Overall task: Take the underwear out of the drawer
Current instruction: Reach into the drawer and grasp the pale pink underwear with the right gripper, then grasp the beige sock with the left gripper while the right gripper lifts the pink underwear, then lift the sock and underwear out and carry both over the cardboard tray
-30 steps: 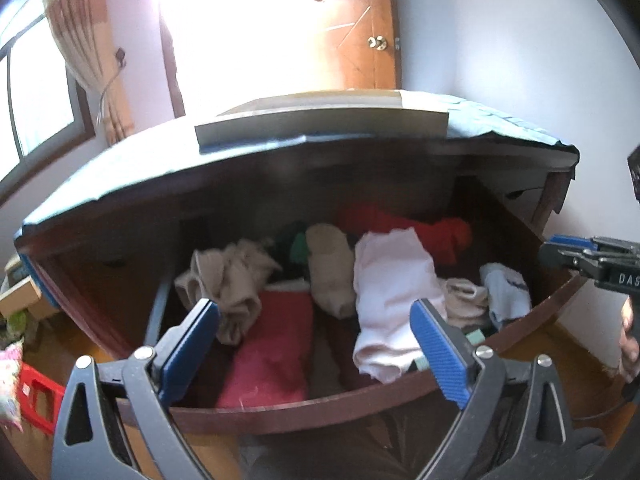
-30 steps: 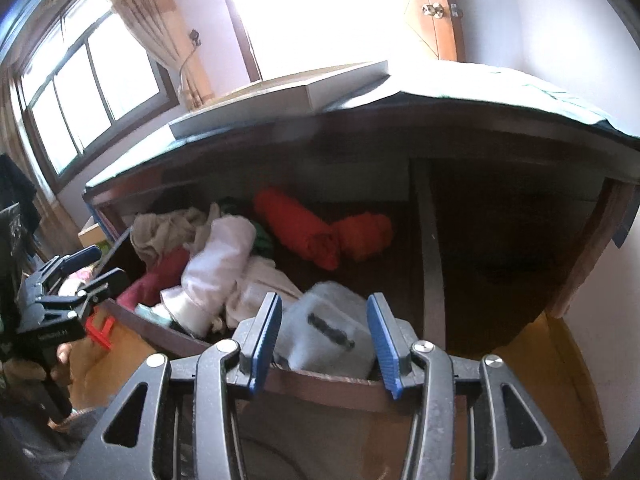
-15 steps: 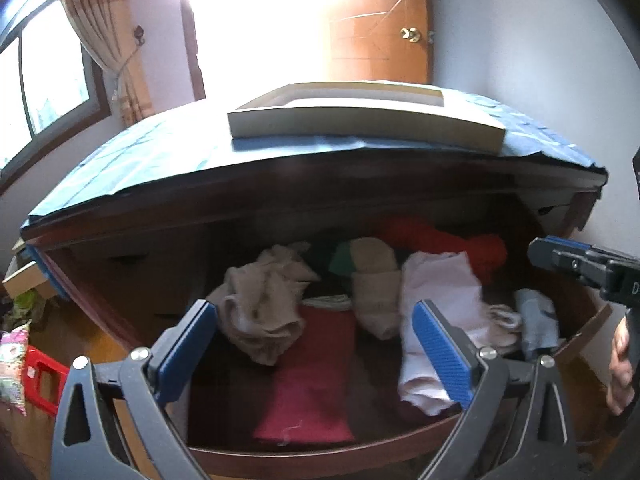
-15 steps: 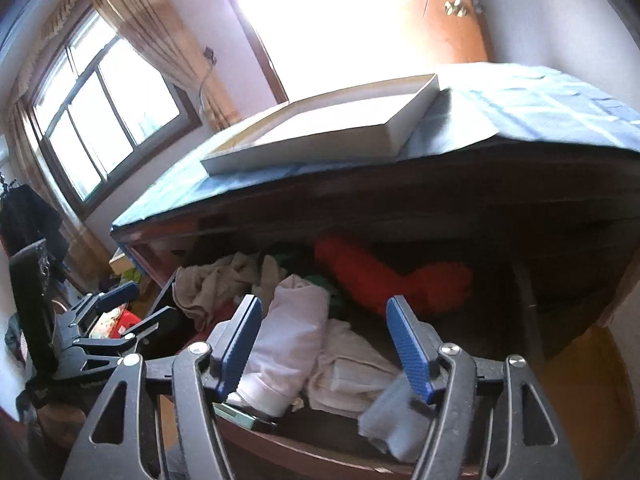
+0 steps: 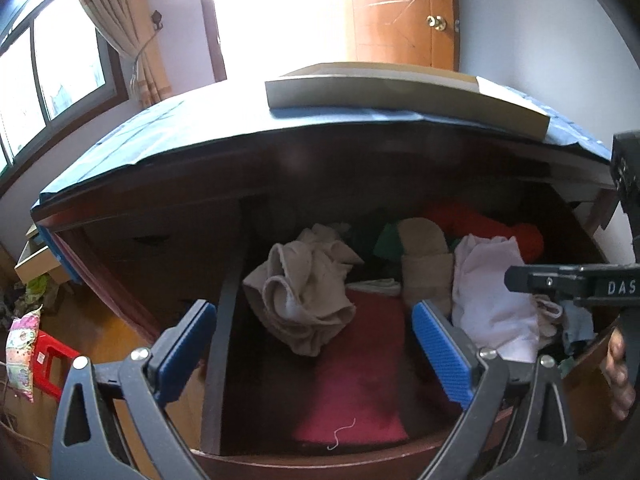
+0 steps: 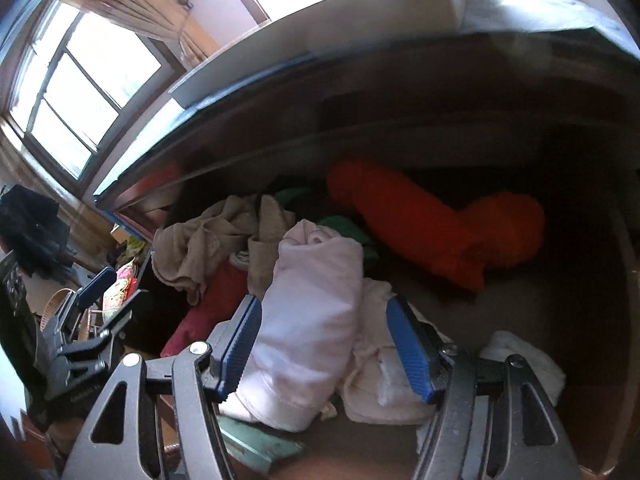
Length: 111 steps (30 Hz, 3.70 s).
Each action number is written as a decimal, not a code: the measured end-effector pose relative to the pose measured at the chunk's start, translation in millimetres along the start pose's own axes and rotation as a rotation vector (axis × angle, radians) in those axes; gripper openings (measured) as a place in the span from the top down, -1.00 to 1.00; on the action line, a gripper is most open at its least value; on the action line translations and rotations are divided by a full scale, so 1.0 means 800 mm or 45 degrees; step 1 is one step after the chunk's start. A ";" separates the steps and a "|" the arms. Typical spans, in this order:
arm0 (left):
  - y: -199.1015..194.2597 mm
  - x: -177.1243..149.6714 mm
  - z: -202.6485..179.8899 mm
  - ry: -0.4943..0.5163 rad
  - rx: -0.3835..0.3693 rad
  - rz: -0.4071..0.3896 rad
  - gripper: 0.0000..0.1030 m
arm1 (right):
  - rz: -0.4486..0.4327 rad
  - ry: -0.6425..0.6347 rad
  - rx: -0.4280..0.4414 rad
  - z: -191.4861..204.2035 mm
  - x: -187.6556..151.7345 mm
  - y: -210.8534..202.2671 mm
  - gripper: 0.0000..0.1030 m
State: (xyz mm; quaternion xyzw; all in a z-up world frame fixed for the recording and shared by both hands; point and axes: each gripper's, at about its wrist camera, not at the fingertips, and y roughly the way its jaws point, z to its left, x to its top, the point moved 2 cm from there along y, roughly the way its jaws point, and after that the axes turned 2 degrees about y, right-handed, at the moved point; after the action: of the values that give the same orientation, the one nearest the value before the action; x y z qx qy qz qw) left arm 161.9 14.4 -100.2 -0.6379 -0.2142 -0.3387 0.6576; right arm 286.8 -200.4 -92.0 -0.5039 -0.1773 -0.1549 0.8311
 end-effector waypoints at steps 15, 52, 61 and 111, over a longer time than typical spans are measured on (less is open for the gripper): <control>0.033 0.003 -0.004 -0.007 0.042 0.118 -0.95 | 0.121 -0.077 -0.085 0.027 0.006 0.029 -0.31; 0.044 0.003 -0.010 0.014 0.028 0.173 -0.95 | -0.076 -0.157 -0.091 0.034 -0.012 -0.004 0.66; 0.041 0.037 -0.039 0.009 -0.094 0.179 -0.95 | -0.279 -0.092 -0.152 0.004 -0.008 -0.059 0.66; -0.013 0.076 -0.034 -0.014 -0.357 0.121 0.45 | -0.447 -0.116 -0.097 0.015 -0.004 -0.112 0.66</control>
State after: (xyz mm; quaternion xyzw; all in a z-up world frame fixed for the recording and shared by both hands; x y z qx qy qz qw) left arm 191.6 -22.3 -52.5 -0.7347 -0.1380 -0.3301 0.5763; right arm 243.5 -229.2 -18.0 -0.5028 -0.2940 -0.2812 0.7627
